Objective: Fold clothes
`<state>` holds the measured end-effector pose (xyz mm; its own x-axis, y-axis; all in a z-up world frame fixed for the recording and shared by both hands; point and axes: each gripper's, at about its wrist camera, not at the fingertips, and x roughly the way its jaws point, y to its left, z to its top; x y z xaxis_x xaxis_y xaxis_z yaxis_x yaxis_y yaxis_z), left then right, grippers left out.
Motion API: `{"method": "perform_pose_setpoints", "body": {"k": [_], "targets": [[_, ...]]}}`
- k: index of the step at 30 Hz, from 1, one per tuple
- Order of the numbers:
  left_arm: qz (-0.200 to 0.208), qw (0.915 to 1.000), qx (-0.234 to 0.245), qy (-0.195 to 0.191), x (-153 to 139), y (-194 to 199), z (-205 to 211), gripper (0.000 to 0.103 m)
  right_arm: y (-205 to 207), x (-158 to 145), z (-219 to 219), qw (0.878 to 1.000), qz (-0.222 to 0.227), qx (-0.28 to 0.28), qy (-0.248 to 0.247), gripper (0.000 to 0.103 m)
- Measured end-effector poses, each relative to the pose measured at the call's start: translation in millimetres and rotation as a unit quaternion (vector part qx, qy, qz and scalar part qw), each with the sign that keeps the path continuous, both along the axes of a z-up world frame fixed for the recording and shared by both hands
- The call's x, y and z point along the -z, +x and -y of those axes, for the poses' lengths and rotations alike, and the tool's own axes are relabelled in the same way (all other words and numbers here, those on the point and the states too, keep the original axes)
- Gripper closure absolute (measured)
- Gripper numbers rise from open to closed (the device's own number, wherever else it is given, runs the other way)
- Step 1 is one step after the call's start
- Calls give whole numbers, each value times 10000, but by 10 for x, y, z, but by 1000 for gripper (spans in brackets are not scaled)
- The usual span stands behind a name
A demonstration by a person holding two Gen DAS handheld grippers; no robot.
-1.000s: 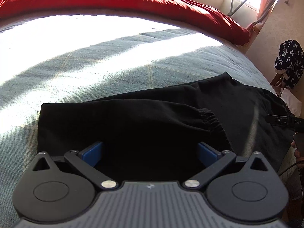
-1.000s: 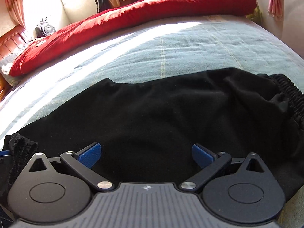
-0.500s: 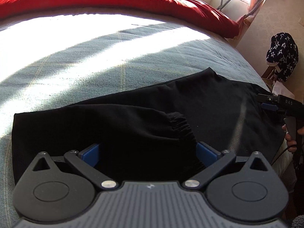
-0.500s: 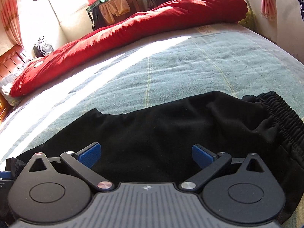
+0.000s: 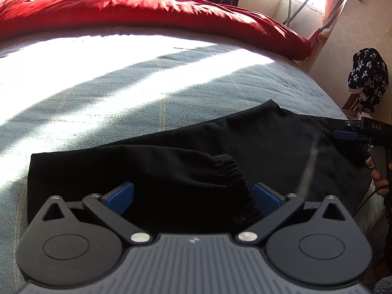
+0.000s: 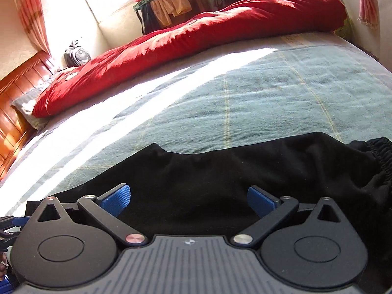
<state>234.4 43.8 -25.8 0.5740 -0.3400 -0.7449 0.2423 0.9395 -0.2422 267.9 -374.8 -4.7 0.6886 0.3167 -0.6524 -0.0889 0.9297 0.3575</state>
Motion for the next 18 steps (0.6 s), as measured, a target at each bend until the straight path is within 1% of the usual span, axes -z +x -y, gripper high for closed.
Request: {"method": "perform_pose_setpoints", "body": {"k": [2, 5, 9, 11, 13, 18], "targets": [[-2, 9998, -172, 52, -14, -26, -29, 1, 37, -57, -117, 9997, 54, -244, 38, 0], [85, 9993, -334, 136, -84, -102, -81, 1, 149, -102, -418, 9960, 142, -858, 208, 0], [177, 9973, -624, 346, -172, -202, -145, 1, 370, -135, -921, 9829, 175, -1801, 339, 0], [163, 9962, -751, 398, -179, -253, -183, 1, 519, -73, -1186, 9756, 101, -2180, 260, 0], [130, 9953, -867, 423, -171, -300, -220, 1, 662, 24, -1360, 9719, -36, -2349, 149, 0], [21, 9933, -1086, 390, -107, -411, -305, 1, 864, 147, -1440, 9714, -148, -2361, 209, 0]]}}
